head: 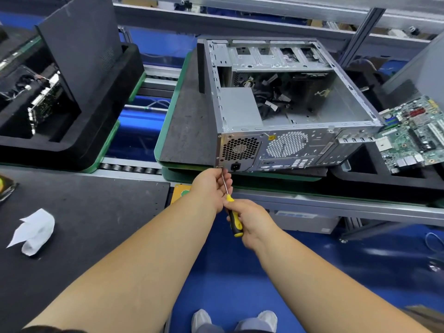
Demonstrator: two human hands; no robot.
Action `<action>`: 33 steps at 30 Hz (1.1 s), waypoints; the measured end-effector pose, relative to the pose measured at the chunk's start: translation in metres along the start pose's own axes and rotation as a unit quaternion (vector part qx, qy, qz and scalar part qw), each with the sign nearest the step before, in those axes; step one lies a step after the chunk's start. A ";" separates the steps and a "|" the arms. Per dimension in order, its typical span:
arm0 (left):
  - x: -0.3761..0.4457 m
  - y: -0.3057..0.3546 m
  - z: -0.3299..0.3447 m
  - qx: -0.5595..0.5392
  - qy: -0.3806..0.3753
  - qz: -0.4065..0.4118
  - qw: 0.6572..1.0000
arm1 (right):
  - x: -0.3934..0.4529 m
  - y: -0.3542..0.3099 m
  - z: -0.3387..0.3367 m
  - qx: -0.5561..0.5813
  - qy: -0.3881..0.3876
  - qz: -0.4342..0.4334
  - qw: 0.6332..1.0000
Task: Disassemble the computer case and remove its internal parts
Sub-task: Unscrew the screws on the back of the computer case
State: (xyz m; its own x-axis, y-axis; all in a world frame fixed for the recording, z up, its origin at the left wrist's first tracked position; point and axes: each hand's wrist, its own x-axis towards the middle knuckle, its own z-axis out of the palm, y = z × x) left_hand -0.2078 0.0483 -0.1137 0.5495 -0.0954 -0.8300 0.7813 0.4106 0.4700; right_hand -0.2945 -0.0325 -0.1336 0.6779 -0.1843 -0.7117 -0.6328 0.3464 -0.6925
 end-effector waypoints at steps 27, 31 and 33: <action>-0.054 -0.026 0.026 0.272 -0.159 0.136 0.939 | -0.039 -0.053 -0.059 -0.122 0.056 -0.282 0.950; -0.062 -0.031 0.045 0.299 -0.167 0.158 0.926 | -0.043 -0.066 -0.084 -0.106 0.046 -0.302 0.946; -0.066 -0.034 0.056 0.305 -0.178 0.164 0.921 | -0.042 -0.073 -0.097 -0.088 0.033 -0.312 0.945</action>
State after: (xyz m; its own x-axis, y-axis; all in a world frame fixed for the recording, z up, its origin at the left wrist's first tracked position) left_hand -0.2545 -0.0100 -0.0583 0.7623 -0.3937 -0.5137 0.5176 -0.1057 0.8490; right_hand -0.3129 -0.1390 -0.0645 0.9185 -0.3615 -0.1602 -0.1741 -0.0061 -0.9847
